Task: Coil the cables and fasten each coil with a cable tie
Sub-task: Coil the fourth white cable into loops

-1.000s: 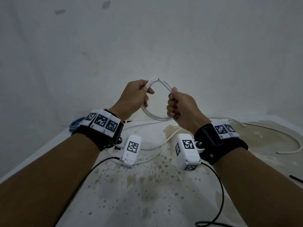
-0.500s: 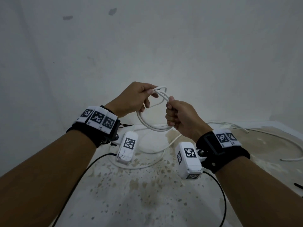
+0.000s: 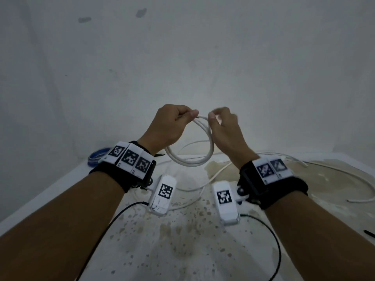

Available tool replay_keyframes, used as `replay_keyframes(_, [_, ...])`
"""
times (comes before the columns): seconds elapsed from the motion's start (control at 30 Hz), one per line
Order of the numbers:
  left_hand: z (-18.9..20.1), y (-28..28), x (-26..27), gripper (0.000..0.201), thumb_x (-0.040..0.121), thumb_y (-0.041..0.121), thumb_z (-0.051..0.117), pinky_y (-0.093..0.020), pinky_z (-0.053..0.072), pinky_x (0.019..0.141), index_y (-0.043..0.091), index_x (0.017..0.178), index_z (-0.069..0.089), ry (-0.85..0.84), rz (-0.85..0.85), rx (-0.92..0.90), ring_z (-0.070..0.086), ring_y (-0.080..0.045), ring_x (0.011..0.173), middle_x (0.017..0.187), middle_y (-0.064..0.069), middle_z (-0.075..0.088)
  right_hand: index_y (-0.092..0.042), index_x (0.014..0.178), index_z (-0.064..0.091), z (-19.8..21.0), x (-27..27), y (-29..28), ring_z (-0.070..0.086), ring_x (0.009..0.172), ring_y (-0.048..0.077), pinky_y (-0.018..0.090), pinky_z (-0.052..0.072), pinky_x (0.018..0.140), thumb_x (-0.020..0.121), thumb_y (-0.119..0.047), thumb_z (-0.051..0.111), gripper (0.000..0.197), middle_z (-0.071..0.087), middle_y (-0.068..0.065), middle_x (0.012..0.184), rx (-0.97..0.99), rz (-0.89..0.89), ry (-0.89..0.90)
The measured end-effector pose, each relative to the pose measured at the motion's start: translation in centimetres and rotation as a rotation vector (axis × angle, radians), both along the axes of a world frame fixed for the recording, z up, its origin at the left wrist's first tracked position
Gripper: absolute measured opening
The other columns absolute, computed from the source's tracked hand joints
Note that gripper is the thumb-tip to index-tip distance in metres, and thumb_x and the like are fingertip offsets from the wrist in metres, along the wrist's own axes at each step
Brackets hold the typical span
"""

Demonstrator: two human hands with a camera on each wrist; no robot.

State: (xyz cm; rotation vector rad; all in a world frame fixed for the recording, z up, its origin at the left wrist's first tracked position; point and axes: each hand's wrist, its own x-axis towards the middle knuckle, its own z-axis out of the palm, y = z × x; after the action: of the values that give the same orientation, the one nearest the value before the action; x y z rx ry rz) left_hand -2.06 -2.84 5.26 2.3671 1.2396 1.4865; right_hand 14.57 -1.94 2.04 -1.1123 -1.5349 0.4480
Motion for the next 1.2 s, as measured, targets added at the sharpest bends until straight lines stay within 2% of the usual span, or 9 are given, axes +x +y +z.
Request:
replay_keyframes(0.07, [0.0, 0.0, -0.1, 0.027, 0.097, 0.034, 0.058, -0.016, 0.034, 0.055, 0.015, 0.094, 0.077, 0.017, -0.007, 0.0, 0.042, -0.003, 0.049, 0.049, 0.012, 0.048, -0.014, 0.11, 0.064, 1.3, 0.1, 0.5, 0.055, 0.103, 0.015, 0.029, 0.041, 0.092, 0.103, -0.032, 0.043, 0.029, 0.057, -0.001, 0.107, 0.066, 0.045, -0.233])
replay_keyframes(0.13, [-0.2, 0.1, -0.6, 0.027, 0.097, 0.035, 0.058, -0.018, 0.034, 0.055, 0.016, 0.094, 0.077, 0.016, 0.021, 0.004, 0.04, -0.004, 0.048, 0.047, 0.012, 0.047, -0.011, 0.085, 0.069, 2.7, 0.2, 0.5, 0.061, 0.077, 0.013, 0.027, 0.043, 0.075, 0.102, -0.03, 0.047, 0.034, 0.066, -0.003, 0.078, 0.085, 0.094, -0.336])
replay_keyframes(0.3, [-0.3, 0.5, -1.2, 0.034, 0.097, 0.037, 0.056, -0.017, 0.029, 0.05, 0.01, 0.088, 0.074, -0.091, 0.141, 0.092, 0.039, -0.007, 0.048, 0.05, 0.008, 0.043, -0.014, 0.071, 0.071, 5.1, 1.1, -0.4, 0.054, 0.047, 0.008, 0.023, 0.047, 0.044, 0.094, -0.029, 0.064, 0.028, 0.066, -0.003, 0.059, 0.092, 0.2, -0.241])
replay_keyframes(0.5, [0.0, 0.5, -0.7, 0.039, 0.099, 0.034, 0.054, -0.021, 0.03, 0.052, 0.002, 0.084, 0.069, -0.208, 0.09, 0.094, 0.034, -0.007, 0.051, 0.052, 0.006, 0.038, 0.0, 0.077, 0.062, 2.9, 1.2, -0.9, 0.068, 0.055, 0.022, 0.03, 0.057, 0.055, 0.081, -0.034, 0.078, 0.038, 0.066, 0.016, 0.066, -0.217, 0.339, 0.184])
replay_keyframes(0.73, [-0.3, 0.3, -1.2, 0.043, 0.099, 0.035, 0.054, -0.026, 0.031, 0.054, 0.011, 0.063, 0.056, -0.269, 0.027, 0.017, 0.031, -0.01, 0.05, 0.052, 0.002, 0.035, -0.016, 0.102, 0.076, 1.5, 0.8, 0.0, 0.064, 0.11, 0.016, 0.038, 0.05, 0.096, 0.1, -0.047, 0.046, 0.044, 0.071, -0.001, 0.115, -0.307, 0.514, -0.017])
replay_keyframes(0.87, [-0.2, 0.3, -1.3, 0.048, 0.099, 0.036, 0.053, -0.024, 0.03, 0.052, 0.0, 0.067, 0.053, -0.222, 0.074, 0.046, 0.03, -0.008, 0.049, 0.051, 0.004, 0.032, -0.002, 0.097, 0.065, 1.7, -0.3, -0.8, 0.048, 0.051, 0.019, 0.039, 0.054, 0.063, 0.106, -0.032, 0.038, 0.042, 0.054, 0.005, 0.062, -0.48, 0.767, 0.292])
replay_keyframes(1.0, [-0.3, 0.3, -1.1, 0.045, 0.099, 0.035, 0.053, -0.022, 0.031, 0.054, 0.0, 0.073, 0.059, -0.193, 0.093, 0.06, 0.031, -0.006, 0.049, 0.052, 0.006, 0.035, -0.016, 0.071, 0.051, 1.8, -1.1, -1.1, 0.021, 0.045, 0.012, 0.025, 0.029, 0.045, 0.102, -0.048, 0.042, 0.045, 0.027, -0.005, 0.054, -0.492, 0.685, 0.321])
replay_keyframes(1.13, [-1.1, 0.4, -0.5, 0.039, 0.098, 0.043, 0.049, -0.027, 0.041, 0.086, 0.014, 0.124, 0.054, -0.104, 0.17, -0.09, 0.051, -0.007, 0.092, 0.106, 0.0, 0.052, -0.019, 0.066, 0.043, 1.9, -1.4, -0.5, 0.023, 0.041, 0.011, 0.023, 0.023, 0.04, 0.102, -0.043, 0.044, 0.044, 0.03, -0.006, 0.049, -0.387, 0.494, 0.526])
replay_keyframes(1.2, [-1.8, 0.1, -0.2, 0.036, 0.098, 0.045, 0.048, -0.034, 0.043, 0.092, 0.013, 0.115, 0.05, -0.206, 0.313, -0.107, 0.053, -0.022, 0.107, 0.116, -0.008, 0.049, -0.019, 0.066, 0.042, 2.6, -1.0, 0.0, 0.023, 0.037, 0.011, 0.022, 0.022, 0.039, 0.103, -0.042, 0.042, 0.044, 0.03, -0.006, 0.045, -0.299, 0.383, 0.72])
